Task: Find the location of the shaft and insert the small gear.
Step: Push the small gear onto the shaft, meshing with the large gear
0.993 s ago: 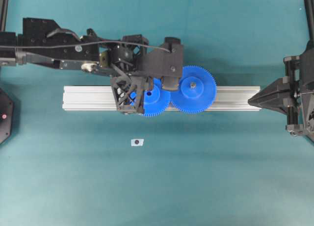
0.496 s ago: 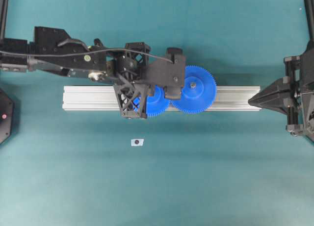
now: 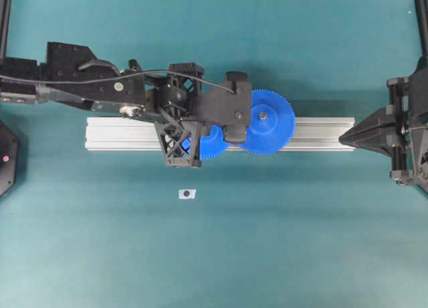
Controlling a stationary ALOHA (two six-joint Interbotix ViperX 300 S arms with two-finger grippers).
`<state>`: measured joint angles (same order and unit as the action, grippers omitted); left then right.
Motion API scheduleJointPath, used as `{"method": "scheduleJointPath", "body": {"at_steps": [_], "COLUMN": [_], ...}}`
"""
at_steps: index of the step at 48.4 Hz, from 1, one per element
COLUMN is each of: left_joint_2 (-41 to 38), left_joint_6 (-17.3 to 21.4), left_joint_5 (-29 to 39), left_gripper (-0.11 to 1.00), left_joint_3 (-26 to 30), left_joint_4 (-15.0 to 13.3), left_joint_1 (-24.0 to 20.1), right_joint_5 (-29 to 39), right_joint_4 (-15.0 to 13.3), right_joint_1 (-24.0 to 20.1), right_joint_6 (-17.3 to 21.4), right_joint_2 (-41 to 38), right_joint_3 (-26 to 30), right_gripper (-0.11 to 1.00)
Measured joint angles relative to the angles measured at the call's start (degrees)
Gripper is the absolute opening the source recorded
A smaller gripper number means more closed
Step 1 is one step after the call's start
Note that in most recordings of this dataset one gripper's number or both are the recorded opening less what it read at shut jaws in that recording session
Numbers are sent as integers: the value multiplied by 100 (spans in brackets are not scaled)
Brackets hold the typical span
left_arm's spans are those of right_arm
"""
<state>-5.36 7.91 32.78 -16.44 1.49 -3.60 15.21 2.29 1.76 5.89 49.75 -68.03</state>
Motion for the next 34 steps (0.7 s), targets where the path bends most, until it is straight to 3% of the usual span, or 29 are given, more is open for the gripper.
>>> {"method": "scheduleJointPath", "body": {"at_steps": [23, 34], "left_joint_2": [413, 457], "left_joint_6": [44, -18], "left_joint_5": [9, -9], "left_gripper": [1, 1], "left_joint_3": [360, 158], "left_joint_4": [-18, -18], "left_joint_1": [-53, -167], "right_joint_5": [-18, -18], "right_joint_4": [0, 9], "right_joint_1": [0, 0], "right_joint_6": [0, -9], "right_joint_2": [0, 0], "right_joint_3": [0, 0], "right_gripper": [6, 6]}}
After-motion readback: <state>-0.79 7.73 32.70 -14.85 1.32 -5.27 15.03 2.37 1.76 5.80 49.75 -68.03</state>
